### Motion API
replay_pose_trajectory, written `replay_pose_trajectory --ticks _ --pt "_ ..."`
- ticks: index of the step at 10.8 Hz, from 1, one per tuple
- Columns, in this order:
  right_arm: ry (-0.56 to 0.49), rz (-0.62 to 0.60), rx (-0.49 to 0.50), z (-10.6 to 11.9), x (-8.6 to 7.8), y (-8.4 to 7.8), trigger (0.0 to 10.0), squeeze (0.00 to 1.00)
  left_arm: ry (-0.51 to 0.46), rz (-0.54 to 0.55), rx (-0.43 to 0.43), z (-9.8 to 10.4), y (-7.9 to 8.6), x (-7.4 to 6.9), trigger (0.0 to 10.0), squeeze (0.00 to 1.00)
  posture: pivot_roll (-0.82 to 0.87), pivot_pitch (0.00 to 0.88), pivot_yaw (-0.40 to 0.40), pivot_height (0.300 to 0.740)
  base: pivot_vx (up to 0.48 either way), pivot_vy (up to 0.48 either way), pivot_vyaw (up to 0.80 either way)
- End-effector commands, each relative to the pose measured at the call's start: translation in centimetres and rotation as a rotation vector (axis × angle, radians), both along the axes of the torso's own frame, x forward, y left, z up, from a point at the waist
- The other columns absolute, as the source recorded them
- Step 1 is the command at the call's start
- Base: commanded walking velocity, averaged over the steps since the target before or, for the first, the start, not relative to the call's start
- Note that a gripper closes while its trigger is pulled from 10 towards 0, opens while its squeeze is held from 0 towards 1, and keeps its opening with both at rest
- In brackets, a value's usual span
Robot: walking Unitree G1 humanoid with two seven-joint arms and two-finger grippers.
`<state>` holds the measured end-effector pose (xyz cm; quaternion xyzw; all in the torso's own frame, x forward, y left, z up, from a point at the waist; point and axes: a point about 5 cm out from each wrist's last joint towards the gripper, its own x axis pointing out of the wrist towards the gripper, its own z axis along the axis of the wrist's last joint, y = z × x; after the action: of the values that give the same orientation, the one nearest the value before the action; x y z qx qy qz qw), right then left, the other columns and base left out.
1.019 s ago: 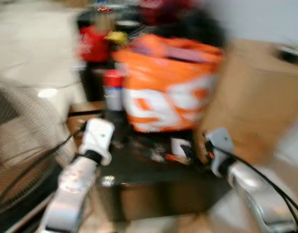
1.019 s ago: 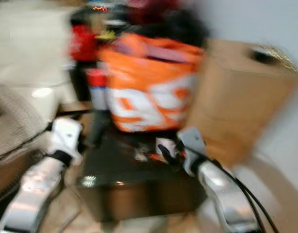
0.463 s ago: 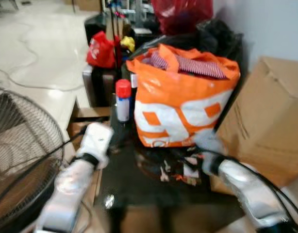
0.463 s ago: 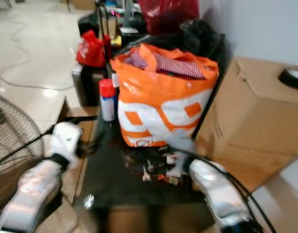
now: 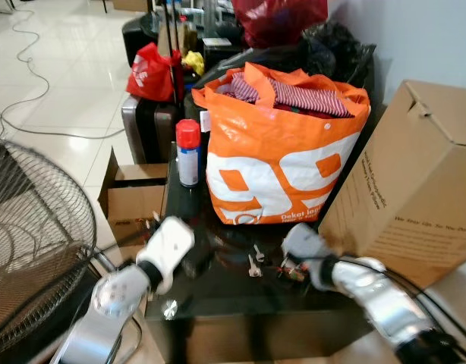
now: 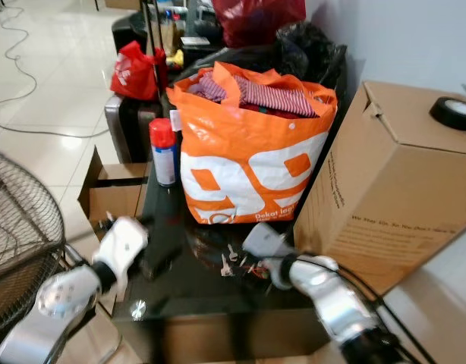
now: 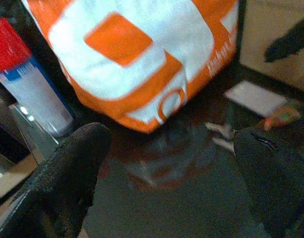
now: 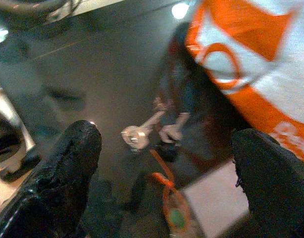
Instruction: Hang keys on a hook
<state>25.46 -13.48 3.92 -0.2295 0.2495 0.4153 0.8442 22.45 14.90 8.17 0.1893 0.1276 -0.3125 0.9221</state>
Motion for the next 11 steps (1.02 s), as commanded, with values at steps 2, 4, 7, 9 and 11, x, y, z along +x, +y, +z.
replay_pose_trajectory --ticks 2,4,7,9,11 --pt "0.026 0.057 0.007 -0.8 0.0 1.0 10.0 0.00 -0.003 -0.024 0.020 0.2 0.2 -0.4 10.0 0.00 -0.02 0.047 -0.073 0.740 0.000 0.000 0.00" --pt "0.023 0.029 -0.013 -2.2 0.2 2.0 10.0 0.00 0.039 -0.055 0.026 -0.1 0.9 -1.6 10.0 0.00 -0.01 0.094 -0.082 0.740 0.000 0.000 0.00" --pt "0.009 -0.036 0.000 -2.9 1.1 2.9 10.0 0.00 0.088 -0.114 0.022 -1.3 -0.3 -2.8 10.0 0.00 0.00 0.141 -0.085 0.740 0.000 0.000 0.00" --pt "0.007 -0.023 -0.002 -3.2 1.3 3.4 0.7 0.00 0.102 -0.121 0.018 -2.1 -1.6 -3.3 10.0 0.00 0.00 0.158 -0.090 0.740 0.000 0.000 0.00" --pt "0.021 -0.038 -0.002 -3.7 1.4 3.4 0.0 0.00 0.104 -0.122 0.018 -2.0 -1.3 -3.1 10.0 0.00 0.01 0.161 -0.095 0.740 0.000 0.000 0.00"
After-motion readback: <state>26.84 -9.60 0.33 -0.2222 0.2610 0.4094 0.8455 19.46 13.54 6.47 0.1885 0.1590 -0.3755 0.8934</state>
